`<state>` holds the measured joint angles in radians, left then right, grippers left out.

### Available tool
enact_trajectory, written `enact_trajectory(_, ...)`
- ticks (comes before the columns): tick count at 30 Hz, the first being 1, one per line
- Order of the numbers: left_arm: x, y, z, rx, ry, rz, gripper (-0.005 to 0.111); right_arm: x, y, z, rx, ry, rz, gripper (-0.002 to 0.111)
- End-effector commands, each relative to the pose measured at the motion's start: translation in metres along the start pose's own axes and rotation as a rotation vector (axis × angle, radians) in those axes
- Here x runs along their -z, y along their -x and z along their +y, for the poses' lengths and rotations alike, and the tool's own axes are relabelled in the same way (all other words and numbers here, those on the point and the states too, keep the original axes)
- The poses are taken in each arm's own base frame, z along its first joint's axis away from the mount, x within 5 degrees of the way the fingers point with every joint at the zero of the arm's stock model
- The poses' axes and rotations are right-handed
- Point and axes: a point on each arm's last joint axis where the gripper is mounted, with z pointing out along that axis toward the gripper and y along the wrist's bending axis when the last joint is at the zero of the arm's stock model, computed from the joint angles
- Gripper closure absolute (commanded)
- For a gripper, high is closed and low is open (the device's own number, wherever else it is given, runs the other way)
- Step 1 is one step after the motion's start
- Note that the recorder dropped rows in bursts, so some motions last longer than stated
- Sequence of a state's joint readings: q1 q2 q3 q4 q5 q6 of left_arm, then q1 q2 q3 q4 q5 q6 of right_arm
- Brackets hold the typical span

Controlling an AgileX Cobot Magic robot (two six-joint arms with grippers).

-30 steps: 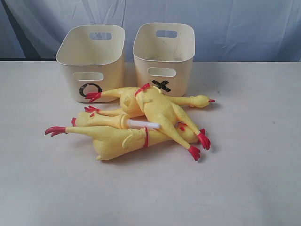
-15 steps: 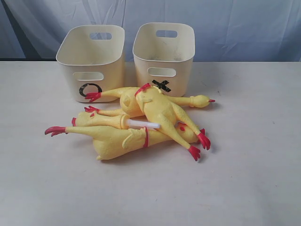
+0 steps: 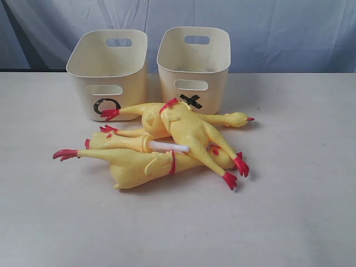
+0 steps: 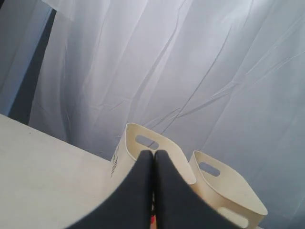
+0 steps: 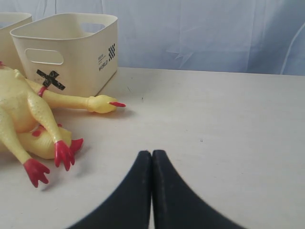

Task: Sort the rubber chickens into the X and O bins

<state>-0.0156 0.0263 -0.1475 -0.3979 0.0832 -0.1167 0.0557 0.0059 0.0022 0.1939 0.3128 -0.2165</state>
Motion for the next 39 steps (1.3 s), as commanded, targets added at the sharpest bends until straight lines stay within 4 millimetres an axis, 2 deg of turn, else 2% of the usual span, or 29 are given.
enact_trajectory(1,-0.009,0.016,-0.013,-0.039,0.001,0.091,0.106,0.001,0.002,0.0,0.003,0.003,-0.015,0.109)
enact_trajectory(6,-0.03,0.028,-0.027,-0.139,0.004,0.291,0.106,0.001,0.002,0.0,0.003,0.003,-0.015,0.109)
enact_trajectory(12,-0.056,0.03,-0.043,-0.362,-0.13,0.49,0.106,0.001,0.002,0.0,0.003,0.003,-0.015,0.109)
enact_trajectory(20,-0.088,0.025,-0.053,-0.502,-0.31,0.561,0.106,0.001,0.002,0.0,0.003,0.003,-0.015,0.109)
enact_trajectory(25,-0.116,0.015,-0.058,-0.496,-0.431,0.636,0.106,0.001,0.002,0.0,0.003,0.003,-0.015,0.109)
enact_trajectory(34,-0.172,-0.012,-0.05,-0.475,-0.496,0.783,0.106,0.001,0.002,0.0,0.003,0.003,-0.015,0.109)
enact_trajectory(39,-0.201,-0.028,-0.062,-0.443,-0.516,0.807,0.106,0.001,0.002,0.0,0.003,0.003,-0.015,0.109)
